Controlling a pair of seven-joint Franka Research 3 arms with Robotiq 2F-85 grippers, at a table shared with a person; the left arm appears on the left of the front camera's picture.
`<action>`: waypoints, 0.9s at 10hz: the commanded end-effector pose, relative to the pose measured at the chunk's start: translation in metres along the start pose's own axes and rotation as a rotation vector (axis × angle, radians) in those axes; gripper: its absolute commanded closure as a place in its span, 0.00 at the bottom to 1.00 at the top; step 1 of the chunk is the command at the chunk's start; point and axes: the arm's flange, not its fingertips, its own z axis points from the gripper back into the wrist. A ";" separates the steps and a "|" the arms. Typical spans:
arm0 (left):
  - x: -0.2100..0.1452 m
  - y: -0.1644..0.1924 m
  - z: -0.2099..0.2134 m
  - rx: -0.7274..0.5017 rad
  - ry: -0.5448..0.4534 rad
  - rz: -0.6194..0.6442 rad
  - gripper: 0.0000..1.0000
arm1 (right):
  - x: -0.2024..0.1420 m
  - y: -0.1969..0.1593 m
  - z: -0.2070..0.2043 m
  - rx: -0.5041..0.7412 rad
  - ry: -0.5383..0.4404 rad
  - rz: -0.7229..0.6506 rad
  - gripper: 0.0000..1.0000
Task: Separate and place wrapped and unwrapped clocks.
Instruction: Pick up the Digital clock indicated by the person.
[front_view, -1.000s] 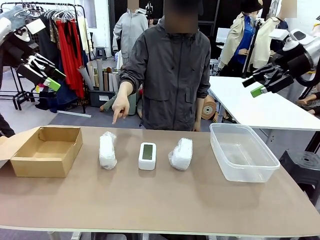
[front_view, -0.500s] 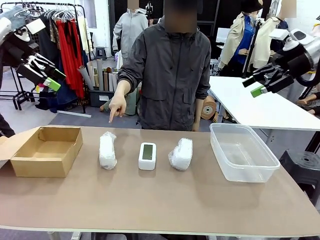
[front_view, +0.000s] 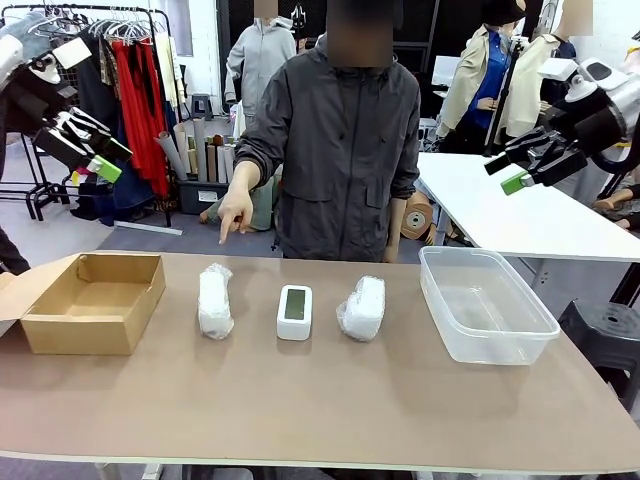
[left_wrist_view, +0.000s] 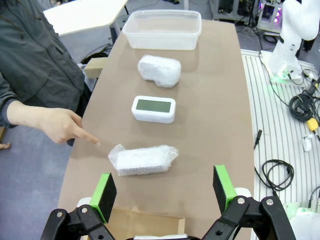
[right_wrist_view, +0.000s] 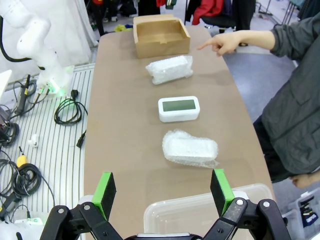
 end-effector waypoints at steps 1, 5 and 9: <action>0.012 -0.003 -0.006 -0.013 0.045 0.068 0.00 | 0.001 0.000 0.000 0.002 -0.002 0.003 0.00; 0.031 0.005 -0.069 0.188 0.103 0.446 0.00 | 0.001 0.000 0.000 0.002 -0.002 0.003 0.00; 0.006 0.027 -0.136 0.309 0.313 0.657 0.00 | 0.001 0.000 0.000 0.002 -0.002 0.003 0.00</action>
